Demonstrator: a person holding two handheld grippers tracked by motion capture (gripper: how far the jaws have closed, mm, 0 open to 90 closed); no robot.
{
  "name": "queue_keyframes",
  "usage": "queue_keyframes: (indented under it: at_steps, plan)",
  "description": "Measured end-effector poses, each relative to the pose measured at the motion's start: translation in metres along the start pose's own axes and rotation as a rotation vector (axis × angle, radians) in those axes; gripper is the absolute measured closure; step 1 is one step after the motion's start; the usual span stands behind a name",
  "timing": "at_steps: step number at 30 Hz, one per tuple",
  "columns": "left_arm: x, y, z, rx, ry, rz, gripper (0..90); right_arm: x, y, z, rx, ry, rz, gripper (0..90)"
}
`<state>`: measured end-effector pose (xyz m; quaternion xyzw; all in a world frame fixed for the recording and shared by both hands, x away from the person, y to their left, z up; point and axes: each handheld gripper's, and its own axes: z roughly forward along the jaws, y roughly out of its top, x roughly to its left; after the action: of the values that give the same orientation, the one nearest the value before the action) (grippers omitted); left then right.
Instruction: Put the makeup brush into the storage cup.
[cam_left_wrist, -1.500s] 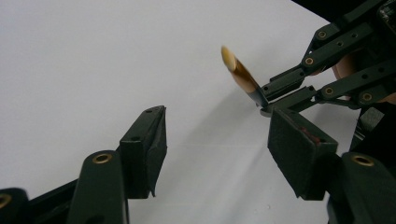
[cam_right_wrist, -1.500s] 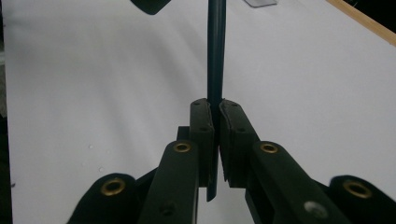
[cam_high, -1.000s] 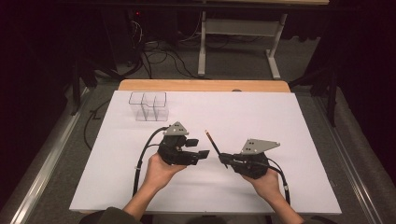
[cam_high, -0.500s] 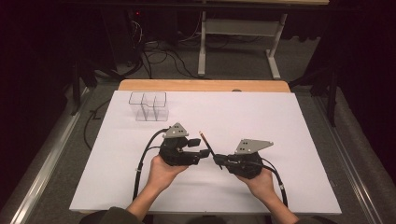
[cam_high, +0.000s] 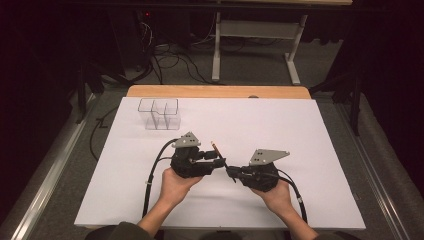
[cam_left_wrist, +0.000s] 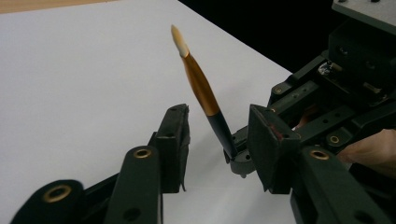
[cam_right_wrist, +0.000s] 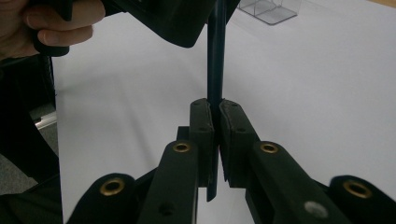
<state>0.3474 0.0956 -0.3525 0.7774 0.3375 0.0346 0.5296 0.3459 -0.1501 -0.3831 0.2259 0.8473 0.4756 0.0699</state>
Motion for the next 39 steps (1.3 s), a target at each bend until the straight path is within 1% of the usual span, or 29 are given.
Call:
queue_keyframes:
  at_steps: [4, 10, 12, 15, 18, 22, 26, 28, 30, 31, 33, 36, 38, 39]
  plan:
    - [-0.0014, 0.0003, -0.0007, -0.002, -0.014, 0.005, 65.3, 0.0029, 0.0001, 0.0012, 0.004, 0.004, -0.004, 86.5]
    - [-0.0009, 0.0001, -0.0006, -0.002, -0.014, 0.005, 70.2, 0.0037, 0.0002, 0.0018, 0.01, 0.006, -0.006, 86.4]
    - [-0.0014, -0.0001, -0.0007, 0.0, -0.01, 0.014, 72.8, 0.0037, 0.0001, 0.002, 0.01, 0.007, -0.01, 86.4]
    - [-0.0007, -0.0001, -0.0007, 0.002, -0.021, 0.01, 76.7, 0.0044, -0.0001, 0.003, 0.016, 0.008, -0.018, 86.4]
    - [-0.0013, 0.0, -0.0015, -0.001, -0.034, 0.011, 78.2, 0.005, 0.0001, 0.0035, 0.017, 0.009, -0.022, 86.3]
    - [-0.003, 0.0005, -0.0022, -0.005, -0.065, 0.014, 81.5, 0.0065, 0.0003, 0.0042, 0.017, 0.01, -0.033, 85.8]
    - [-0.004, 0.0003, -0.0023, -0.012, -0.064, 0.021, 82.3, 0.0082, 0.0, 0.0049, 0.015, 0.003, -0.041, 85.4]
    - [-0.0044, 0.0004, -0.003, -0.021, -0.066, 0.032, 82.4, 0.0083, 0.0003, 0.0042, 0.01, -0.003, -0.049, 84.8]
    - [-0.0049, 0.0009, -0.004, -0.024, -0.068, 0.035, 82.5, 0.0084, 0.0003, 0.0034, 0.0, -0.004, -0.042, 84.2]
    - [-0.0049, 0.0009, -0.0044, -0.025, -0.067, 0.035, 82.5, 0.0084, 0.0003, 0.0034, -0.004, -0.005, -0.047, 83.7]
    - [-0.0051, 0.001, -0.005, -0.029, -0.067, 0.036, 82.5, 0.0091, 0.0002, 0.0035, -0.002, -0.012, -0.05, 78.9]
    - [-0.0052, 0.0012, -0.0055, -0.032, -0.065, 0.039, 82.6, 0.0095, 0.0008, 0.0032, 0.008, -0.036, -0.049, 63.9]
    - [-0.0047, 0.0011, -0.0059, -0.031, -0.058, 0.04, 82.6, 0.0087, 0.0011, 0.0003, 0.005, -0.048, -0.051, 57.1]
    - [-0.0044, 0.001, -0.006, -0.032, -0.055, 0.04, 82.5, 0.0076, 0.0013, -0.0008, -0.001, -0.047, -0.048, 53.7]
